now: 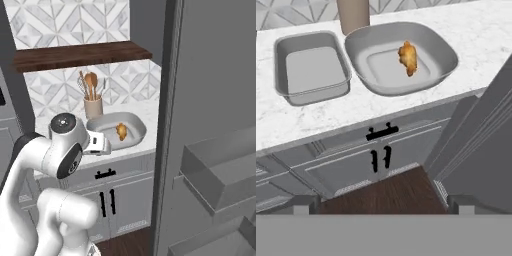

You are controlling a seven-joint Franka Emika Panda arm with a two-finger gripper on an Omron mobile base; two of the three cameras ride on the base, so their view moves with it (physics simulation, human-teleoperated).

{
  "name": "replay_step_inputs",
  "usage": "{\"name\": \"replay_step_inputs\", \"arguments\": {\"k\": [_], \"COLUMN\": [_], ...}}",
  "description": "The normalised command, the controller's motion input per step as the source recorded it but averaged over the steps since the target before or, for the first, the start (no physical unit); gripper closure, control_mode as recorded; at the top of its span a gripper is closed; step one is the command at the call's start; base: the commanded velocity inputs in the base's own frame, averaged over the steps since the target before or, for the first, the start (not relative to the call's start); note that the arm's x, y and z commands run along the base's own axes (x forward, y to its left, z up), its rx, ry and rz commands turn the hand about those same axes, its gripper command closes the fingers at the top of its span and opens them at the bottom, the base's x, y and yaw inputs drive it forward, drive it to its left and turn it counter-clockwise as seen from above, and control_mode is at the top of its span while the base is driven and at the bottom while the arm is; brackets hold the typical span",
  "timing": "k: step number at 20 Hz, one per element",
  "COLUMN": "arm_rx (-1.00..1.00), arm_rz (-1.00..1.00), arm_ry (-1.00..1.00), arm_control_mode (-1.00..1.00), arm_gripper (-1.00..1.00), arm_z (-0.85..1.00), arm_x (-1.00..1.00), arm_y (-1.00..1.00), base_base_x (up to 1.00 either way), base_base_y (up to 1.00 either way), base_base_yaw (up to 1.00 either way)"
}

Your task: Place one tomato and one chicken drumstick in each tupperware on the nearby counter, to pack two identical lunches.

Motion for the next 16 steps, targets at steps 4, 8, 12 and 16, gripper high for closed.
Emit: {"name": "replay_step_inputs", "arguments": {"k": [4, 8, 12, 16], "arm_rx": [0.0, 0.0, 0.0, 0.0], "arm_rz": [0.0, 0.0, 0.0, 0.0], "arm_ry": [0.0, 0.0, 0.0, 0.0], "arm_control_mode": [1.0, 1.0, 1.0, 1.0], "arm_gripper": [-1.0, -1.0, -1.0, -1.0], "arm_z": [0.0, 0.0, 0.0, 0.0], "arm_x": [0.0, 0.0, 0.0, 0.0], "arm_y": [0.0, 0.0, 0.0, 0.0], "base_base_x": [-1.0, -1.0, -0.91, -0.33], "base_base_y": [0.0, 0.0, 0.0, -0.37], "base_base_yaw": [-0.11, -0.3, -0.49, -0.54]}}
